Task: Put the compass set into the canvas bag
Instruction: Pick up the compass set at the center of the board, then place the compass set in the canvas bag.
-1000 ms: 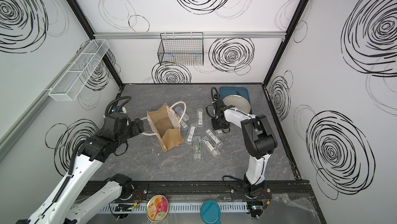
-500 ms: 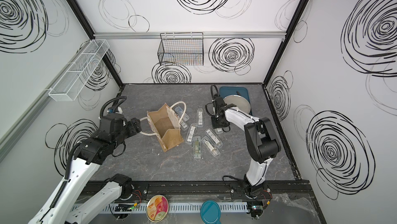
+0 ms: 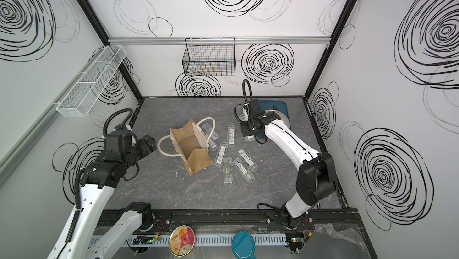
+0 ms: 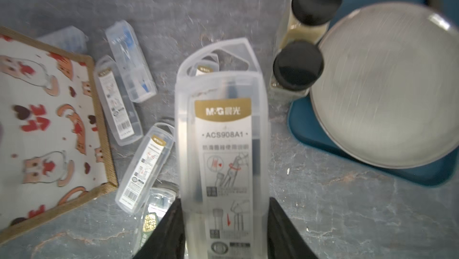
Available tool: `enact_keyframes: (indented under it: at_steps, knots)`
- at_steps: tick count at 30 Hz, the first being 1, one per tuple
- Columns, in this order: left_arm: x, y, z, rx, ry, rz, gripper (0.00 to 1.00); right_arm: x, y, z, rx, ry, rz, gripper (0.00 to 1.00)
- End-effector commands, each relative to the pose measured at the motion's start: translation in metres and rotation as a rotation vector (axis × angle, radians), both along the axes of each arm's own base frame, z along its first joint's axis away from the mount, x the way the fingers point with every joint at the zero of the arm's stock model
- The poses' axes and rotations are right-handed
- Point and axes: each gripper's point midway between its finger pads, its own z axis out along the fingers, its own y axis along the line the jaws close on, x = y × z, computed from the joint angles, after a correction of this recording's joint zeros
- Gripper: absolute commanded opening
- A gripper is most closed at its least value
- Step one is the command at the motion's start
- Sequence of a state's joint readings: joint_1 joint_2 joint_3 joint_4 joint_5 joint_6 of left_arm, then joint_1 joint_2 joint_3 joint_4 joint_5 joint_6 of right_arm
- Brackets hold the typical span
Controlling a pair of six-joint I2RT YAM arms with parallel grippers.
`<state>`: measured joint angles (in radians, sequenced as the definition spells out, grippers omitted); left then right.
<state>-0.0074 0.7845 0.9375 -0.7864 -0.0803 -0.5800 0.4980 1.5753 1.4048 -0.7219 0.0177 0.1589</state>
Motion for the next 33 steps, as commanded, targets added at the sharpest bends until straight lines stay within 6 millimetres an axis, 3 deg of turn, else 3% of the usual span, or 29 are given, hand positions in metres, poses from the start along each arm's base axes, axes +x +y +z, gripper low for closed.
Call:
enact_keyframes:
  at_steps: [1, 8, 16, 18, 25, 33]
  knots:
    - [0.008, -0.007, 0.017, -0.046, -0.064, -0.052, 0.86, -0.006, 0.012, 0.037, 0.013, -0.067, 0.041, 0.33]
    - [0.011, -0.007, 0.015, -0.056, -0.065, -0.049, 0.86, -0.010, 0.059, 0.100, 0.104, -0.204, 0.132, 0.33]
    - [0.011, -0.010, 0.008, -0.074, -0.062, -0.056, 0.86, -0.029, 0.126, 0.127, 0.138, -0.229, 0.282, 0.34]
    - [0.010, -0.010, 0.007, -0.074, -0.060, -0.055, 0.86, -0.034, 0.143, 0.126, 0.146, -0.227, 0.319, 0.33]
    - [0.007, -0.010, 0.009, -0.076, -0.061, -0.056, 0.86, -0.046, 0.200, 0.096, 0.140, -0.172, 0.434, 0.34]
    - [0.002, -0.010, 0.009, -0.070, -0.058, -0.049, 0.86, -0.055, 0.245, 0.057, 0.130, -0.104, 0.523, 0.34]
